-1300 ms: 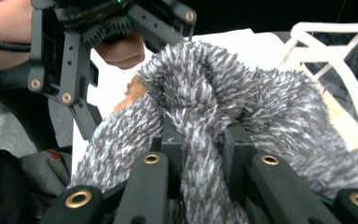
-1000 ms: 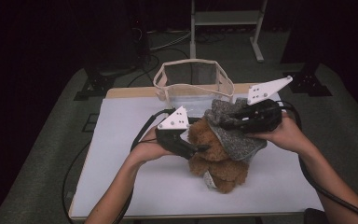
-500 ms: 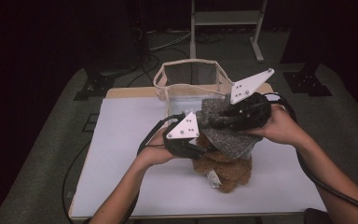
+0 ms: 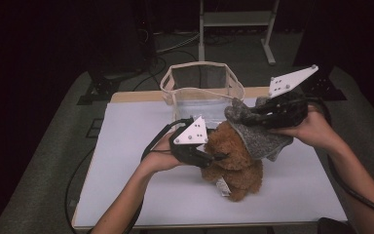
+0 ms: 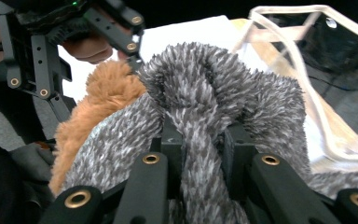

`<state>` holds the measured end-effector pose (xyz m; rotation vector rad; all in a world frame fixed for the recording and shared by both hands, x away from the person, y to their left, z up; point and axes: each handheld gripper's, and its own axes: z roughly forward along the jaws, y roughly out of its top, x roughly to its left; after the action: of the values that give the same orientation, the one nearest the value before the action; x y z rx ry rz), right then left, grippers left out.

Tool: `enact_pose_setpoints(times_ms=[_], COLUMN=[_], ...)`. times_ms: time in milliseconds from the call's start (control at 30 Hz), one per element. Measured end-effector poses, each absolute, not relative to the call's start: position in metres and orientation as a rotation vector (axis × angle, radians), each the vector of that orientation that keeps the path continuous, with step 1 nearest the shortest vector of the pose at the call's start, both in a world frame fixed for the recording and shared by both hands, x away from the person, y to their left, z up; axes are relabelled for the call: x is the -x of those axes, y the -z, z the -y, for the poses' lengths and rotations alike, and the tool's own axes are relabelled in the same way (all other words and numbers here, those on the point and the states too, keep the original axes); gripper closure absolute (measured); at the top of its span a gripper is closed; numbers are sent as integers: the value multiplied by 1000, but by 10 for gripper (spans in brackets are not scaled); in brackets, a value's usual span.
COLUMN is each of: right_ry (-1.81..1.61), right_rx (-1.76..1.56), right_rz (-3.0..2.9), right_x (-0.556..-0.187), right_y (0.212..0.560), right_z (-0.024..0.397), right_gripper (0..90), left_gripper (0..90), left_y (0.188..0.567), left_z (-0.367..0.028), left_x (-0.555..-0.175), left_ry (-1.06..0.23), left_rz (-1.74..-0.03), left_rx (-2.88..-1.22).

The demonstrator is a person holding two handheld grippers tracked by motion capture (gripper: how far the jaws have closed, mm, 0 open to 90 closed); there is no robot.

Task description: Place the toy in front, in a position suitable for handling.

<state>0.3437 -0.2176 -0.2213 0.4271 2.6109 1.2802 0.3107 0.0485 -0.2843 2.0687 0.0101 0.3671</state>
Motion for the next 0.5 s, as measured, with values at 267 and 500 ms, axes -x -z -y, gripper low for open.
enact_pose_setpoints(times_ms=[267,500], right_ry=[-1353,-1396], right_rx=[-352,-308], right_rz=[-2634,-2637], right_x=[-342,-343], right_y=[230,239], right_z=[186,167], right_gripper=[739,739], left_gripper=[202,260], left_y=[275,285], left_z=[-58,-73], left_x=[-304,-301], left_ry=[-375,-381], left_rz=[-3,0], left_rx=[-2066,-2114])
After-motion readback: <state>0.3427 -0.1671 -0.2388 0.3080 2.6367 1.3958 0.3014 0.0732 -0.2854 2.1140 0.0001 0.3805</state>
